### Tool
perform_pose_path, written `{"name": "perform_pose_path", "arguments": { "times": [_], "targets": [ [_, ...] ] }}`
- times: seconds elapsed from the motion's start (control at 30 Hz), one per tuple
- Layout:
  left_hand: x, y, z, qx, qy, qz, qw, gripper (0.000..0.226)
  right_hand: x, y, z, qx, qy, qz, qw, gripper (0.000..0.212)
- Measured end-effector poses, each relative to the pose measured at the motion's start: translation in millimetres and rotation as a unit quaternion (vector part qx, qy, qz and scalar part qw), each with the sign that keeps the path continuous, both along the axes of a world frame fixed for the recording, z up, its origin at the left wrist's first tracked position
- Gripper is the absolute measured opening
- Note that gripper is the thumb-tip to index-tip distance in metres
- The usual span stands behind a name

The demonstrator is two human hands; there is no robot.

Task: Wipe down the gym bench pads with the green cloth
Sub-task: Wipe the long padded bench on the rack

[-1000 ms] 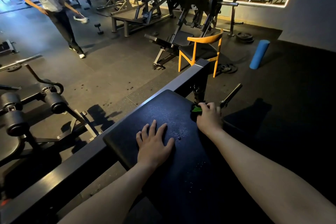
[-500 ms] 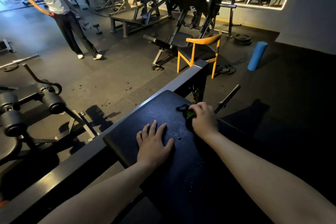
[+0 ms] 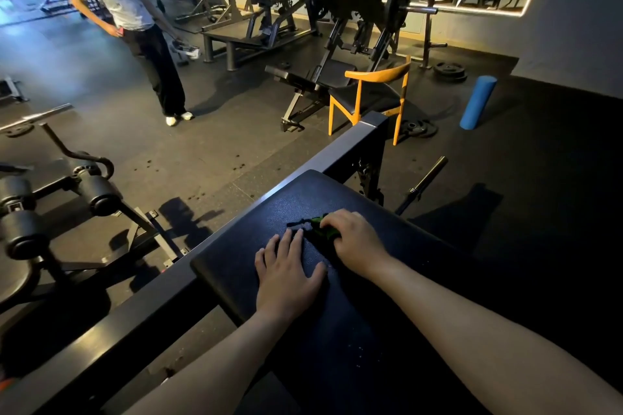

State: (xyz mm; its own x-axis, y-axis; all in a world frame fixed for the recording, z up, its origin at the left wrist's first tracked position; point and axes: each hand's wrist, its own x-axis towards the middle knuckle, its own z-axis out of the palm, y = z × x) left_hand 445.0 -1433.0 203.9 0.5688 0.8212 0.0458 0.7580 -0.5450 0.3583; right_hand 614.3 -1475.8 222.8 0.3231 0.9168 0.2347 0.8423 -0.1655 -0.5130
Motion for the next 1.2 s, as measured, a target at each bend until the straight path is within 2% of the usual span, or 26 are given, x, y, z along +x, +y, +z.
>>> {"name": "perform_pose_path", "arguments": {
  "times": [0.1, 0.2, 0.37, 0.53, 0.6, 0.67, 0.77, 0.83, 0.97, 1.1, 1.2],
  "targets": [
    [0, 0, -2, -0.002, 0.003, -0.002, 1.000, 0.075, 30, 10, 1, 0.015, 0.013, -0.126, 0.992, 0.044],
    [1, -1, -3, 0.003, 0.010, -0.002, 1.000, 0.075, 30, 16, -3, -0.046, 0.032, -0.196, 0.979, 0.050],
    [1, 0, -1, 0.001, 0.018, -0.010, 1.000, 0.074, -17, 12, -3, -0.021, 0.010, -0.114, 0.993, 0.033],
    [-1, 0, -2, 0.004, 0.015, -0.014, 1.000, 0.083, -16, -1, 4, -0.013, 0.017, -0.018, 1.000, 0.037],
    [-1, 0, -2, 0.003, 0.014, -0.014, 1.000, 0.079, 12, -3, 6, 0.013, 0.013, -0.071, 0.997, 0.041],
    [0, 0, -3, 0.001, 0.012, -0.010, 1.000, 0.075, 46, -11, 5, 0.020, 0.021, -0.186, 0.982, 0.046],
    [1, 0, -4, 0.002, 0.013, -0.008, 1.000, 0.071, 75, -26, -2, -0.080, 0.045, -0.274, 0.957, 0.048],
    [1, 1, -4, 0.002, 0.013, -0.009, 1.000, 0.071, 71, -30, -5, -0.098, 0.039, -0.275, 0.956, 0.045],
    [3, 1, -4, 0.006, 0.012, -0.009, 1.000, 0.073, 32, -23, -7, -0.041, 0.014, -0.256, 0.966, 0.038],
    [2, 0, -2, 0.002, 0.017, -0.009, 1.000, 0.078, -10, -24, -8, -0.006, 0.003, -0.198, 0.980, 0.028],
    [1, 0, -2, 0.006, 0.015, -0.011, 1.000, 0.080, -25, -28, -4, -0.016, 0.000, -0.138, 0.990, 0.025]
  ]
}}
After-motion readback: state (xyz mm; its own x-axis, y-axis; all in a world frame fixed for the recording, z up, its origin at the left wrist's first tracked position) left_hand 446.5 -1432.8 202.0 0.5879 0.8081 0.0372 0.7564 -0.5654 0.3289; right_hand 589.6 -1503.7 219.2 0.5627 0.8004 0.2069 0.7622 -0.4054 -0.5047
